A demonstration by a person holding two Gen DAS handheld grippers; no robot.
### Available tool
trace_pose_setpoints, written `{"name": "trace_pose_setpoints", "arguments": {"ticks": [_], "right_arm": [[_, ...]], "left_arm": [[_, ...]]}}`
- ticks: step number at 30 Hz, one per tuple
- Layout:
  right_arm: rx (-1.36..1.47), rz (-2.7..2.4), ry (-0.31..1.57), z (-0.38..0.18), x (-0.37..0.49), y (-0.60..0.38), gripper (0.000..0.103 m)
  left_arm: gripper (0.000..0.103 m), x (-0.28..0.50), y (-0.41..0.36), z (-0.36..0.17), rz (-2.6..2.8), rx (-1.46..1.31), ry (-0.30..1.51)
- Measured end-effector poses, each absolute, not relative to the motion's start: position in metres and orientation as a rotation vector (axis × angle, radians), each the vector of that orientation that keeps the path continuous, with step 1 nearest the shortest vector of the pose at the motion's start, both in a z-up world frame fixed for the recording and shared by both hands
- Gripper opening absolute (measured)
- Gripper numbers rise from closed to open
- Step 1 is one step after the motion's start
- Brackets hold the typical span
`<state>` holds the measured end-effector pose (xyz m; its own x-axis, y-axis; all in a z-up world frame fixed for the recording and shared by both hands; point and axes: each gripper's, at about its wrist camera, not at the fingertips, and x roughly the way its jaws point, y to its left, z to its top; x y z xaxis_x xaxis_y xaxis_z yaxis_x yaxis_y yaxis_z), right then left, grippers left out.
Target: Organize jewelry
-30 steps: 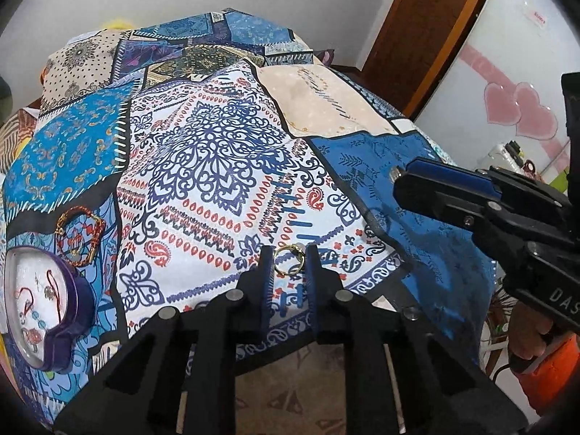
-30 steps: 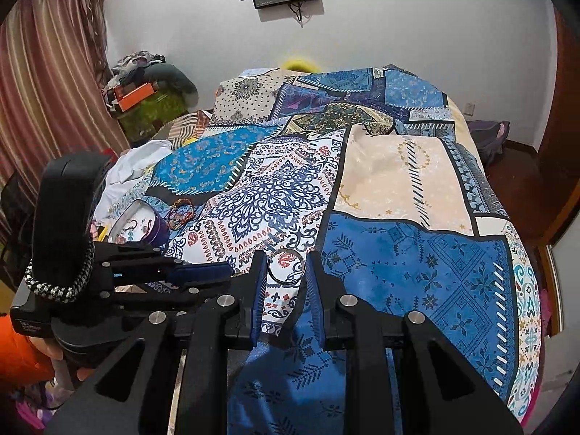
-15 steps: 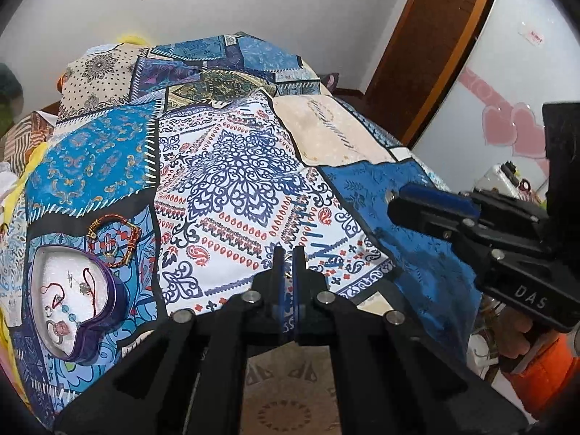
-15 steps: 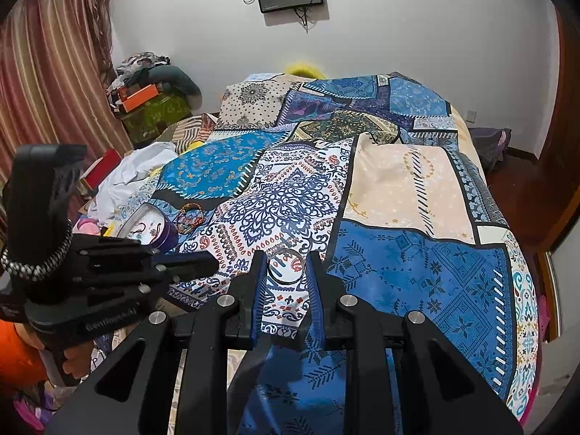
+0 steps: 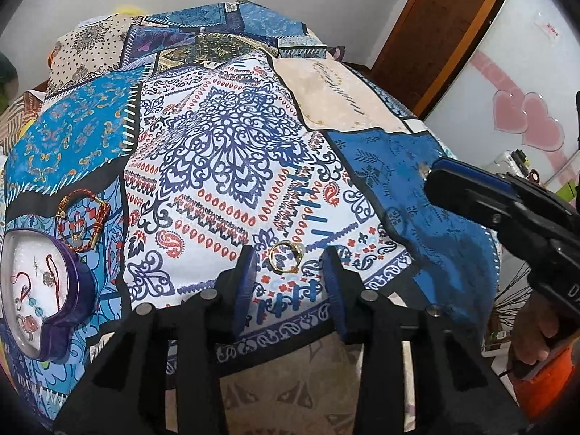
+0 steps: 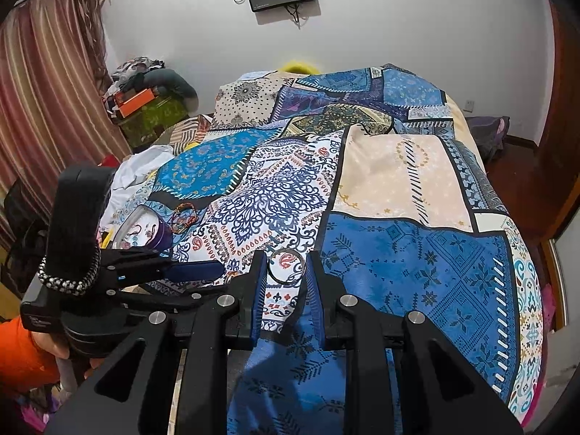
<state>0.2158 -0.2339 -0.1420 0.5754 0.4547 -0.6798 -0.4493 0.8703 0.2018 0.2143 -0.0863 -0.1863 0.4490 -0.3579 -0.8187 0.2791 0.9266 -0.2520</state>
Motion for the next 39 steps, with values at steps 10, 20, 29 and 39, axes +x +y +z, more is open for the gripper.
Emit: {"name": "trace_pose_setpoints", "arguments": {"ticks": [10, 20, 29, 39], "right_arm": [[-0.001, 0.538, 0.809, -0.146, 0.217, -0.228, 0.020], [-0.016, 0.549, 0.792, -0.141, 0.214, -0.222, 0.020], [-0.027, 0.576, 0.792, -0.137, 0.215, -0.204, 0.020], [-0.066, 0.671, 0.732, -0.112, 0.214, -0.146, 0.020]], "left_arm": [[0.008, 0.211, -0.080, -0.186, -0.383, -0.084, 1.000], [0.002, 0.203, -0.072, -0.171, -0.374, -0.082, 0.951], [0.002, 0.181, -0.038, -0.127, -0.312, -0.071, 0.820], [0.002, 0.159, 0.021, -0.097, -0.218, -0.097, 0.729]]}}
